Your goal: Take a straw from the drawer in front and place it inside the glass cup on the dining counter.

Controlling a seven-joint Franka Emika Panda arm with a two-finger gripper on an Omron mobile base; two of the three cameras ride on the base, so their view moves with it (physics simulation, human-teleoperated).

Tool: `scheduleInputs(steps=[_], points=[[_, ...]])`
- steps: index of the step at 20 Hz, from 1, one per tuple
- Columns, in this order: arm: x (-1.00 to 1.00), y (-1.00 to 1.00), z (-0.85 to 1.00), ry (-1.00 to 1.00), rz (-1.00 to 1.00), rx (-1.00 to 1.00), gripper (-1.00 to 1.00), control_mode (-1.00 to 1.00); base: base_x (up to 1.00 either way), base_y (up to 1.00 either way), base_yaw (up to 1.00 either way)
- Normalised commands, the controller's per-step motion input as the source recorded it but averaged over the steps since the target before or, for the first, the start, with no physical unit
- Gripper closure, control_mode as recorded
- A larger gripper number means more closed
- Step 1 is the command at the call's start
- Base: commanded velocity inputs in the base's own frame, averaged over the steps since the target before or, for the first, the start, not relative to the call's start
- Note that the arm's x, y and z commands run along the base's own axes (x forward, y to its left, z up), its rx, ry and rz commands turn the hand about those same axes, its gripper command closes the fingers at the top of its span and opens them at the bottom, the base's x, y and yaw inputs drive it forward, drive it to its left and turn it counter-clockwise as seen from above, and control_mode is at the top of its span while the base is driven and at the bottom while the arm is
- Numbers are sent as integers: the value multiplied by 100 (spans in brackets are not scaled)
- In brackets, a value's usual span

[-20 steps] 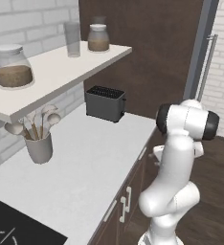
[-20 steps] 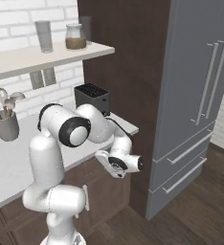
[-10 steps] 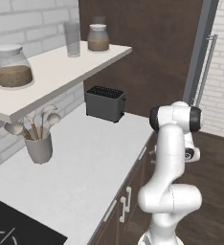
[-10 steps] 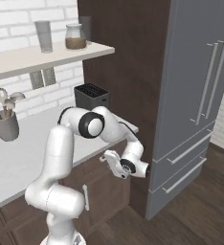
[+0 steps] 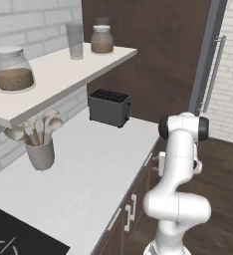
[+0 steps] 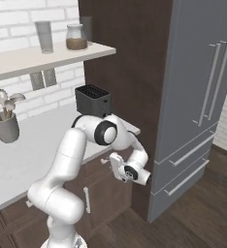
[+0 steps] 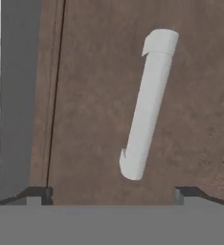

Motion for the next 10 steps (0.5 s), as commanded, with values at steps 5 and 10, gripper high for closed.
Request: scheduleInputs(steps=[5, 10], points=[[12, 45, -5, 0, -13, 0, -100, -100, 0, 0, 0], [36, 17, 0, 2, -9, 0, -100, -100, 0, 0, 0]])
